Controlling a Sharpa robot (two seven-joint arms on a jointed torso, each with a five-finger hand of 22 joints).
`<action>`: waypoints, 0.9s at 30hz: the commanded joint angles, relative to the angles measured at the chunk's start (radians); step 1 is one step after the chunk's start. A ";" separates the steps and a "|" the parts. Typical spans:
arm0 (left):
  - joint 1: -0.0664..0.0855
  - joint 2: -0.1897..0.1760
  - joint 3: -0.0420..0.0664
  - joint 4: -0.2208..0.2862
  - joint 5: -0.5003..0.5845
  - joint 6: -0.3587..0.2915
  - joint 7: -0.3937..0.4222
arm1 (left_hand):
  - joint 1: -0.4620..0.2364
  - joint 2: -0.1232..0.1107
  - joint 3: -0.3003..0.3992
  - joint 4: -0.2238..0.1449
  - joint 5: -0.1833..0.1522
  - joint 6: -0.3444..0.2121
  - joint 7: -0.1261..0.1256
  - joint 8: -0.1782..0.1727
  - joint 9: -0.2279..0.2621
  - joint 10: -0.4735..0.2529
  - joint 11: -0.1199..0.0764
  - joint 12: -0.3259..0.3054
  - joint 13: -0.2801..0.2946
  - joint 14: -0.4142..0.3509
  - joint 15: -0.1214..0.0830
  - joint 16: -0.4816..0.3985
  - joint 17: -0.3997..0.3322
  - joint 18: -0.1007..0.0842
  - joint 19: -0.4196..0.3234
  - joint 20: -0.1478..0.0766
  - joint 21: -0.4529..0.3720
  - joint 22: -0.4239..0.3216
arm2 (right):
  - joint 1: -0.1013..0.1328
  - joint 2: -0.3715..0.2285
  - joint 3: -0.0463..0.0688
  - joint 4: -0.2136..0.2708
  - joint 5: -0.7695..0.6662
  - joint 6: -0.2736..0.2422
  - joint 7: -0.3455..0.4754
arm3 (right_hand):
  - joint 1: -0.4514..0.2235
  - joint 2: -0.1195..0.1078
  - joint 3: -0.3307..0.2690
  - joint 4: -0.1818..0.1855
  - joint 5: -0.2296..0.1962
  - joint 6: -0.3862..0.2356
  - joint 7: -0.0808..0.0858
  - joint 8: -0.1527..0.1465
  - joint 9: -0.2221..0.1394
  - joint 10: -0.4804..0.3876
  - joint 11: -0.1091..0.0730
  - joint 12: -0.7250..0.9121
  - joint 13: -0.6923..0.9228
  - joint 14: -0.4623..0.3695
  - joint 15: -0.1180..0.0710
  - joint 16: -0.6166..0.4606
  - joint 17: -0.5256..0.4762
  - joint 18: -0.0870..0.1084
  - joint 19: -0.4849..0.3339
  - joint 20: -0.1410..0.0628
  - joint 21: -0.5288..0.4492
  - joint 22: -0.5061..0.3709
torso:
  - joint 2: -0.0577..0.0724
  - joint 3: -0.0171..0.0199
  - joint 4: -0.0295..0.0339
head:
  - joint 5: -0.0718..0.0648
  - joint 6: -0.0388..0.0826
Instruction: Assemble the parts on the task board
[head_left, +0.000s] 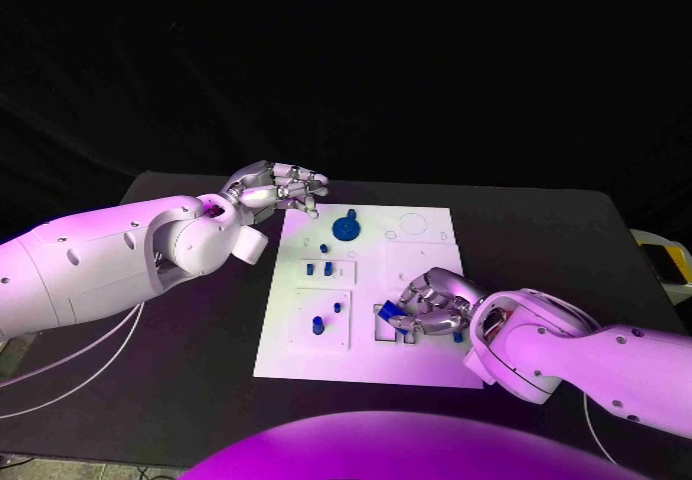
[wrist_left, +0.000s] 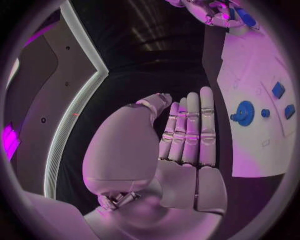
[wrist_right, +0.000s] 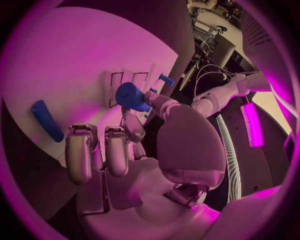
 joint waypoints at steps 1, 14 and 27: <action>0.001 0.000 0.001 0.004 0.006 0.018 0.003 | 0.002 0.007 -0.005 0.000 0.003 0.000 0.003 -0.006 0.001 -0.007 0.000 -0.005 0.001 -0.004 0.000 0.002 0.001 0.003 -0.006 -0.002 -0.005 0.001 | -0.004 0.008 -0.002 -0.004 -0.042 0.057 -0.009 | -0.014 0.009 -0.007 0.002 -0.006 0.026 -0.033 -0.003 0.312 -0.007 -0.002 -0.003 -0.001 0.075 -0.002 -0.001 0.121 -0.013 0.078 -0.004 -0.003 0.230 | 0.000 0.0001 0.0000 | 0.003 0.000; 0.001 -0.001 0.001 0.004 0.006 0.021 -0.001 | 0.002 0.007 -0.005 0.000 0.003 0.000 0.003 -0.006 0.001 -0.007 0.000 -0.005 0.001 -0.004 0.000 0.002 0.001 0.003 -0.006 -0.002 -0.005 0.001 | -0.005 0.017 -0.002 -0.009 -0.059 0.053 0.002 | -0.140 0.013 -0.152 0.100 -0.096 0.045 -0.048 0.042 0.333 0.037 -0.013 0.058 0.066 0.078 -0.010 0.005 0.136 -0.016 0.083 -0.010 0.014 0.235 | 0.000 -0.0001 -0.0005 | 0.004 0.000; 0.001 -0.003 0.001 0.006 0.006 0.024 -0.006 | 0.002 0.007 -0.005 0.000 0.003 0.000 0.003 -0.006 0.001 -0.007 0.000 -0.005 0.001 -0.004 0.000 0.002 0.001 0.003 -0.006 -0.002 -0.005 0.001 | -0.005 0.027 -0.002 -0.014 -0.097 0.055 -0.020 | -0.190 0.051 -0.269 0.174 -0.133 0.046 -0.058 0.075 0.342 0.061 -0.021 0.088 0.102 0.080 -0.017 0.008 0.144 -0.018 0.085 -0.017 0.023 0.238 | 0.000 -0.0002 0.0000 | 0.001 0.000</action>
